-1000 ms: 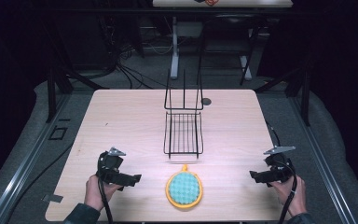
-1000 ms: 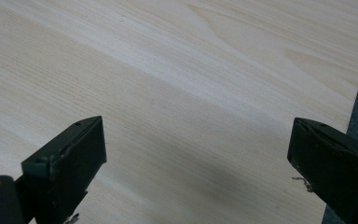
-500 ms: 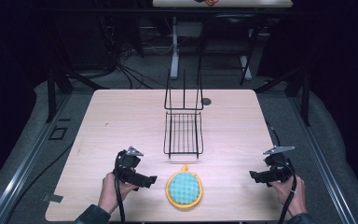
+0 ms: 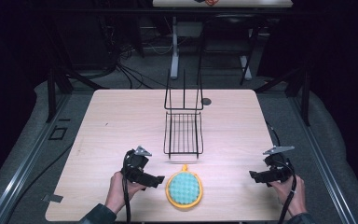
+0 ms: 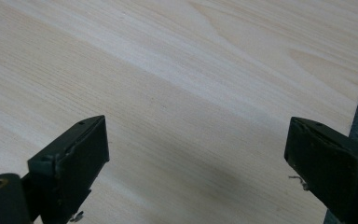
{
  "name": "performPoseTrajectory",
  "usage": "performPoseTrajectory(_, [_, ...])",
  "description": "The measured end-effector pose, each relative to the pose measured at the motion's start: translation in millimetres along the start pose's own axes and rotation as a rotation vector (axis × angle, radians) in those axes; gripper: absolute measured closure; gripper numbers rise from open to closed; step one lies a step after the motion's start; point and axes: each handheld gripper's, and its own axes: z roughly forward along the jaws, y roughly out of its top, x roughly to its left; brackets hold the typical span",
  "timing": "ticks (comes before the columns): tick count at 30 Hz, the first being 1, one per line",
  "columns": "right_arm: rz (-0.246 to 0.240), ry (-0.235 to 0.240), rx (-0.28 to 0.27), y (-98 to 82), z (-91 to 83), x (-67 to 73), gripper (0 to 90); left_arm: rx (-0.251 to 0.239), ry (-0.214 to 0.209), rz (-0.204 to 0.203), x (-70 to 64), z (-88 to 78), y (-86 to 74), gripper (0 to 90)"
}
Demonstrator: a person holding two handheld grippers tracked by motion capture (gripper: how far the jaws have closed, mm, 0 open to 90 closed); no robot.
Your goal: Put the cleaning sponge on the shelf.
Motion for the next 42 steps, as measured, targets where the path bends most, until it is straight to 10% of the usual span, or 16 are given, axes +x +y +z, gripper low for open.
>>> performPoseTrajectory(27, [-0.010,-0.002,-0.004,-0.2,-0.9,-1.5,9.3,0.094,-0.081,0.086,-34.1,41.1,11.7,53.1])
performPoseTrajectory(42, [-0.008,0.004,-0.006,-0.2,-1.3,-0.5,10.0,0.104,-0.116,0.053,-35.4,47.1,4.5,74.9])
